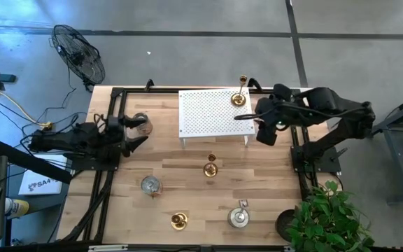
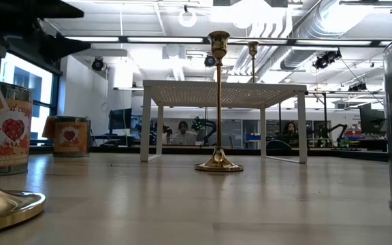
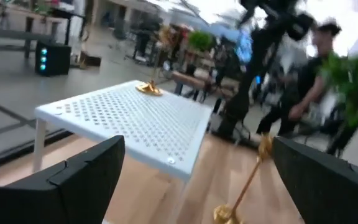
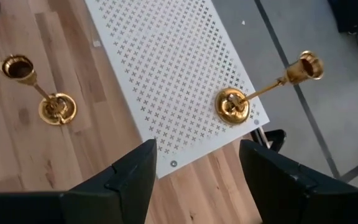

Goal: Pick & Place candle stick holders
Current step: Put the top silver candle on the shelf aligned with the gold candle holder

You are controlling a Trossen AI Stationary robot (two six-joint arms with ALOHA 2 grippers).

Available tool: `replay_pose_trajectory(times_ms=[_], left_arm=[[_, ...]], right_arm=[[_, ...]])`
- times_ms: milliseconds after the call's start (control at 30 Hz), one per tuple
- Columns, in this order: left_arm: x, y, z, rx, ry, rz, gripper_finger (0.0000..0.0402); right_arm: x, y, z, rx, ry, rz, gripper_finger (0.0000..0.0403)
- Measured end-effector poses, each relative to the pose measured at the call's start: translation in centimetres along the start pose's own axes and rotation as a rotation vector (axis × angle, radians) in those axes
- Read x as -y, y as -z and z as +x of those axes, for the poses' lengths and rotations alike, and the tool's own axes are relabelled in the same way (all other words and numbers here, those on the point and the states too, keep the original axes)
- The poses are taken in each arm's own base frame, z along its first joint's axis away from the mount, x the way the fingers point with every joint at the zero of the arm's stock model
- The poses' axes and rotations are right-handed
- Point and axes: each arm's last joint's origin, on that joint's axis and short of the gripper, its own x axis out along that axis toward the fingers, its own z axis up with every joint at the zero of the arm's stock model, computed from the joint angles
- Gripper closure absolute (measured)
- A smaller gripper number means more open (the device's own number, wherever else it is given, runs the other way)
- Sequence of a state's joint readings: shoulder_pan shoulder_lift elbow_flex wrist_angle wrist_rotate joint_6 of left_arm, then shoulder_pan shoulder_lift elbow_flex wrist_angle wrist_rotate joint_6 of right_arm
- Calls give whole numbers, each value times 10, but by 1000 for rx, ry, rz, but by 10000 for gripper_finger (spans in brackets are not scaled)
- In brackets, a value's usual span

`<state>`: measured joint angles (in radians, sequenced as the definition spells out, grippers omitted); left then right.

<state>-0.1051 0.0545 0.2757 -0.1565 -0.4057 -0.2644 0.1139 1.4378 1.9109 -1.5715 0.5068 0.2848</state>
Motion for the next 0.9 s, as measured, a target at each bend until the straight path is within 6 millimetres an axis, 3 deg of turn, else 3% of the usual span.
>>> replay_pose_trajectory(times_ms=[200,333,467,600,733,900], left_arm=[[-5,-18,-16,-239,-166,119,2],[-5,-32,-22,-351,-271,95,2],[-3,-42,-20,-403,-357,56,2],[-2,-40,-14,-472,-535,-110,2],[2,-40,-6,-603,-645,-97,2],[9,-63,-3,-744,-829,-52,2]], right_arm=[[-9,10,21,-78,40,-36,178],[-12,14,30,-98,47,-41,178],[-11,17,29,-66,40,-14,178],[-8,18,24,-12,38,11,178],[-3,19,18,27,40,30,178],[-1,20,14,46,33,42,178]])
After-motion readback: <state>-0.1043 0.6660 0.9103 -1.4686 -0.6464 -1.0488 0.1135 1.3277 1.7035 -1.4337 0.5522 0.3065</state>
